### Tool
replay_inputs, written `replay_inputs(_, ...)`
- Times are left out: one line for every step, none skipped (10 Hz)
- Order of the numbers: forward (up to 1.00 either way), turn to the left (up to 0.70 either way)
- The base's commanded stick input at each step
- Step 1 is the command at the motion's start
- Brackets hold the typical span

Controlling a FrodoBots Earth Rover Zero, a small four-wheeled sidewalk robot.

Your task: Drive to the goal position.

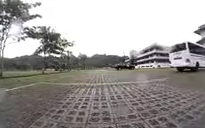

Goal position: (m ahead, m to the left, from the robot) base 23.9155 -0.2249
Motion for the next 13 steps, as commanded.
replay_inputs(0.70, 0.00)
replay_inputs(0.70, 0.00)
replay_inputs(0.70, 0.00)
replay_inputs(0.70, 0.00)
replay_inputs(0.70, 0.00)
replay_inputs(0.70, 0.00)
replay_inputs(0.70, 0.00)
replay_inputs(0.70, 0.00)
replay_inputs(0.70, 0.00)
replay_inputs(0.70, 0.00)
replay_inputs(0.70, 0.00)
replay_inputs(0.70, 0.00)
replay_inputs(0.70, 0.00)
